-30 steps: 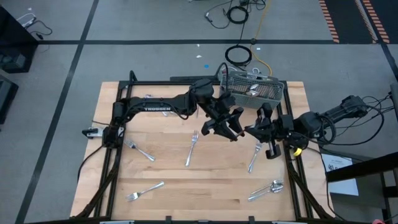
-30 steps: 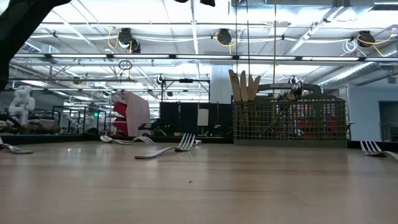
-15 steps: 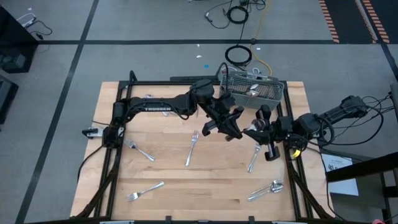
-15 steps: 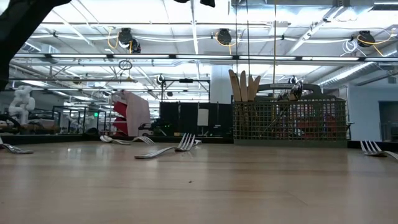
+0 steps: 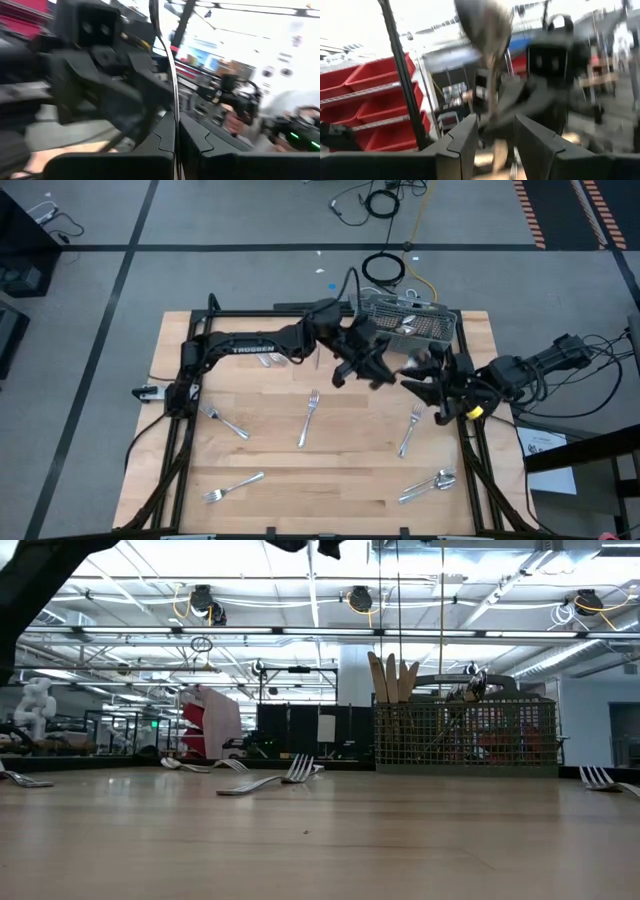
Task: Sort silverware
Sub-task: Put the silver spoon into the silverware basket
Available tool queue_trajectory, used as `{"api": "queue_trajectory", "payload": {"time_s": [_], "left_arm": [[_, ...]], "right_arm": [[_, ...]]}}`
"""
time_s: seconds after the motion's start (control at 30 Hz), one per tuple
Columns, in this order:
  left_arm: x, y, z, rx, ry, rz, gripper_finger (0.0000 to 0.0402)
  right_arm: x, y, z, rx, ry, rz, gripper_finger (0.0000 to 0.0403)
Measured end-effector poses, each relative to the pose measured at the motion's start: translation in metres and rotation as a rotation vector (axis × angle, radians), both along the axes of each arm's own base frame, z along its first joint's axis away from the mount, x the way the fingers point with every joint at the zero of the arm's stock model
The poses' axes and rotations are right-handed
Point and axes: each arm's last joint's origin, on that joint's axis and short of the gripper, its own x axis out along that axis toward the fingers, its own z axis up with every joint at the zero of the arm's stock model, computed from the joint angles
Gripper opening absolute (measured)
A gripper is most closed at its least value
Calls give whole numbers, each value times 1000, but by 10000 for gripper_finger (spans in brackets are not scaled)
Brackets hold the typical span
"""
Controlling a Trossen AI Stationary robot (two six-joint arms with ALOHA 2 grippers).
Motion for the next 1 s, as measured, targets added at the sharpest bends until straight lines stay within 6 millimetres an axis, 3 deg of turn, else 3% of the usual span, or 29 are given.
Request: {"api": "queue_trajectory", "payload": {"time_s": [0.17,0.27,0.43,0.5,0.63,0.83,1.0], "left_arm": [[-2,32,1,-27,-2,171,9],[-5,51,-1,-26,3,265,9],[-5,61,-12,-8,108,342,9],[-4,58,-16,-4,140,332,9],[-2,43,-16,22,130,253,9],[-1,19,-12,61,68,63,9],[2,-5,-12,80,47,11,9]], "right_arm": [[-19,-8,-7,137,104,40,120],[-22,-12,-8,189,111,-41,108],[-23,-16,-5,104,93,-190,40],[-23,-16,-1,25,72,-208,11],[-24,-14,4,-100,30,-157,3],[-24,-11,5,-168,5,-42,1],[-20,-8,6,-218,-25,-23,0]]}}
